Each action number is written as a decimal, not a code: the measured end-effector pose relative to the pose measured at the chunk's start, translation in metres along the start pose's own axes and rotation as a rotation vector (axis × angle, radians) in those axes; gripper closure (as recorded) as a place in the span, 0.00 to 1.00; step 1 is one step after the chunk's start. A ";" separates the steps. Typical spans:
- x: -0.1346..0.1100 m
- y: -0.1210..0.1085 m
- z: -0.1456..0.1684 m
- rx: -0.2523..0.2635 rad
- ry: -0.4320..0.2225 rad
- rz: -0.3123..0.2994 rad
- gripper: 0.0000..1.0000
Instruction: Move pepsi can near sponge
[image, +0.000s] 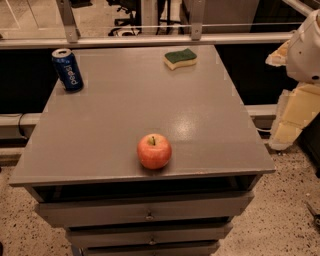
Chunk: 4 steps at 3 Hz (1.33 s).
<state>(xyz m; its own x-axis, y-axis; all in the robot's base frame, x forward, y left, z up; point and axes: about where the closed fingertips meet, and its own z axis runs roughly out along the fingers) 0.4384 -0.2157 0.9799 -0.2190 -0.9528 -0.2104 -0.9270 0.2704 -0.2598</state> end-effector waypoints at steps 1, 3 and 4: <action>0.000 0.000 0.000 0.000 0.000 0.000 0.00; -0.083 -0.020 0.037 -0.056 -0.220 -0.028 0.00; -0.152 -0.043 0.059 -0.069 -0.379 -0.060 0.00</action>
Offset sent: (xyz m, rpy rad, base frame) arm 0.0361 0.0593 -0.0112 0.2076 0.0079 0.0816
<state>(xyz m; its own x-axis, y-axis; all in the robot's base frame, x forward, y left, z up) 0.5294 -0.0744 0.9677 -0.0482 -0.8445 -0.5335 -0.9559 0.1939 -0.2206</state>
